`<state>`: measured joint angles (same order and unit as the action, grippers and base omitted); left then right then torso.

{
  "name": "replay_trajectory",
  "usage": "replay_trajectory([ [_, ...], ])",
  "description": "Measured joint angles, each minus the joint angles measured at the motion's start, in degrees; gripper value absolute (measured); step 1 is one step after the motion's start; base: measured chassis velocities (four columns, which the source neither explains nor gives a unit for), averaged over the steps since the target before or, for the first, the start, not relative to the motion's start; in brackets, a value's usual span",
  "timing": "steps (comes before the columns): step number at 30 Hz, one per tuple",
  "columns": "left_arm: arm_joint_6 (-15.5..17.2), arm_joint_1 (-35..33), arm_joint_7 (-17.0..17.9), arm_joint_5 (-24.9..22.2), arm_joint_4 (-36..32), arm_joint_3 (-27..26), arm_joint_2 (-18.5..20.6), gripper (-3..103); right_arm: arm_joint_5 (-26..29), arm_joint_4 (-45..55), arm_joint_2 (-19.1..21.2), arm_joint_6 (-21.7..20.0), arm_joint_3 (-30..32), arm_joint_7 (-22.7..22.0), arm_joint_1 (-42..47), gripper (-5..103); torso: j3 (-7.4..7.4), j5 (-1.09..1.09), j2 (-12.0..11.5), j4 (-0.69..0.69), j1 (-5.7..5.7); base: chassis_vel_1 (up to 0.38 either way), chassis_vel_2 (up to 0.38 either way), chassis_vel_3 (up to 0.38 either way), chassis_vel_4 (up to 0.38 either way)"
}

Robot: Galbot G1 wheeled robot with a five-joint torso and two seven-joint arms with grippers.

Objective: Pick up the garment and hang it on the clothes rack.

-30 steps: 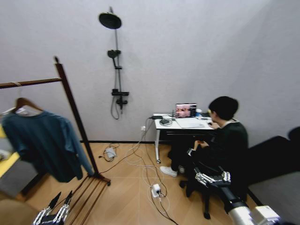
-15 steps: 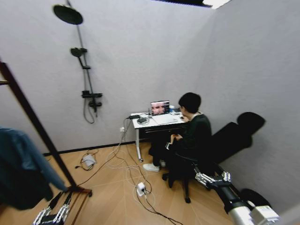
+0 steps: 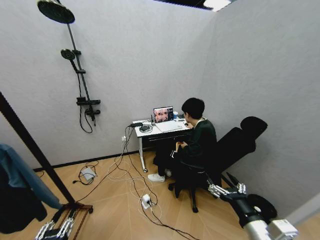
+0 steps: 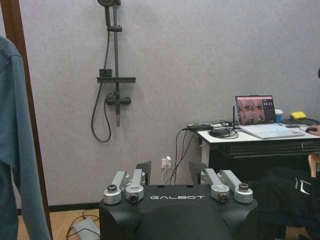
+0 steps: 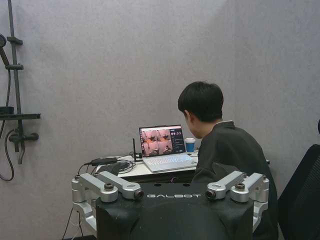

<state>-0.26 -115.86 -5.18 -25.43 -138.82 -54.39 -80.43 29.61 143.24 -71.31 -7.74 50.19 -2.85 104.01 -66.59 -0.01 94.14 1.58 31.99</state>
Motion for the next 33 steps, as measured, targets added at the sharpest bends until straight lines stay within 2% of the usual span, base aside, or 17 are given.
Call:
replay_trajectory([
  [10, 0.0, 0.0, 0.0, 0.0, 0.0, 0.0, 0.0, 46, 0.0, 0.0, 0.0, 0.0, 0.0, 0.0, 0.0, 100, 0.01, -0.01, 0.0, -0.01, -0.03, 0.195, -0.208, -0.206, 0.200],
  [14, 0.0, 0.0, 0.0, 0.0, 0.0, 0.0, 0.0, 46, 0.0, 0.0, 0.0, 0.0, 0.0, 0.0, 0.0, 100, 0.03, 0.03, 0.0, 0.03, -0.08, 0.222, -0.230, -0.224, 0.216],
  [15, 0.0, 0.0, 0.0, 0.0, 0.0, 0.0, 0.0, 46, 0.0, 0.0, 0.0, 0.0, 0.0, 0.0, 0.0, 100, 0.04, 0.00, 0.1, -0.04, -0.09, 0.146, -0.166, -0.181, 0.141],
  [16, 0.0, 0.0, 0.0, 0.0, 0.0, 0.0, 0.0, 46, 0.0, 0.0, 0.0, 0.0, 0.0, 0.0, 0.0, 100, 0.04, 0.00, 0.1, -0.04, -0.09, 0.146, -0.166, -0.181, 0.141],
  [21, 0.0, 0.0, 0.0, 0.0, 0.0, 0.0, 0.0, 46, 0.0, 0.0, 0.0, 0.0, 0.0, 0.0, 0.0, 100, 0.02, 0.03, 0.0, 0.06, -0.06, 0.032, 0.027, -0.053, 0.058],
  [25, 0.0, 0.0, 0.0, 0.0, 0.0, 0.0, 0.0, 46, 0.0, 0.0, 0.0, 0.0, 0.0, 0.0, 0.0, 100, -0.01, 0.02, 0.0, -0.03, 0.03, 0.003, 0.020, 0.088, 0.027],
  [33, 0.0, 0.0, 0.0, 0.0, 0.0, 0.0, 0.0, 46, 0.0, 0.0, 0.0, 0.0, 0.0, 0.0, 0.0, 100, 0.00, 0.01, 0.0, 0.02, 0.01, 0.050, 0.091, 0.095, 0.049],
])
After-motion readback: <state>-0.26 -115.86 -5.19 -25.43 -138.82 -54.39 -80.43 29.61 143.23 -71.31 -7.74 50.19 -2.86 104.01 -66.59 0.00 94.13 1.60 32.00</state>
